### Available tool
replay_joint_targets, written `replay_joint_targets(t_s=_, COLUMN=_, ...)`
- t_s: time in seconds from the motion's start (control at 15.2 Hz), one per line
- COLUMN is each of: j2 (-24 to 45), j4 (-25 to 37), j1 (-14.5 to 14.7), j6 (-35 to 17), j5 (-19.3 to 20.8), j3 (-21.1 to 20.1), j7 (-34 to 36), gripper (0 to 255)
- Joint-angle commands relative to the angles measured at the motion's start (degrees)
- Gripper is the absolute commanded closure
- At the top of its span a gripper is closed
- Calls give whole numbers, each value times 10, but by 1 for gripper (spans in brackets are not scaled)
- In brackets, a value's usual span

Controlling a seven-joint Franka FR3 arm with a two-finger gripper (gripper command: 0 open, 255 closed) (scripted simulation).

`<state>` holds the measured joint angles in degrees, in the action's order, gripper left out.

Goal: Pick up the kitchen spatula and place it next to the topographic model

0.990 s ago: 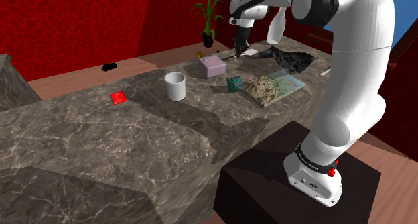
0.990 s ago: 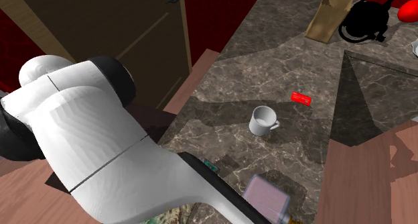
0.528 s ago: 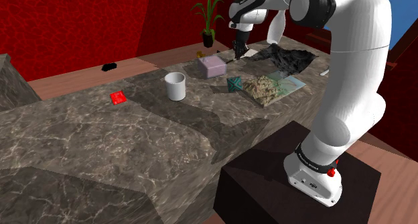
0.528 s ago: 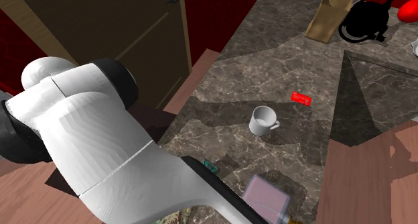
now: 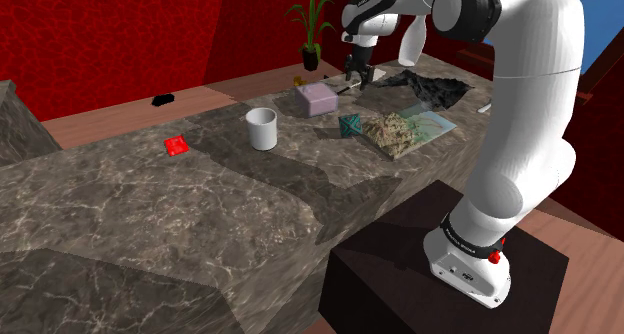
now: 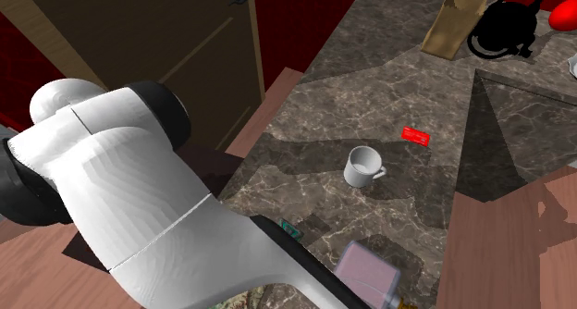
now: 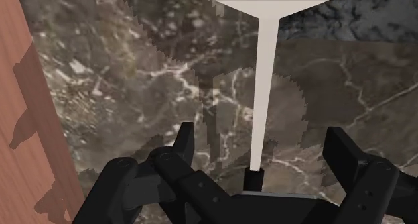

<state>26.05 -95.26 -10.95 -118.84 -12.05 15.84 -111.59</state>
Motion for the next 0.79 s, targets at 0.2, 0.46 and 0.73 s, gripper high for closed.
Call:
replay_joint_targets(t_s=0.2, j2=-20, j4=29, j1=0, j6=48, j5=9, j3=5, j7=6, gripper=0)
replay_joint_targets(t_s=0.46, j2=-24, j4=38, j1=-1, j6=61, j5=11, j3=6, j7=7, gripper=0)
replay_joint_targets(t_s=0.73, j2=-24, j4=38, j1=-1, j6=62, j5=11, j3=6, j7=7, gripper=0)
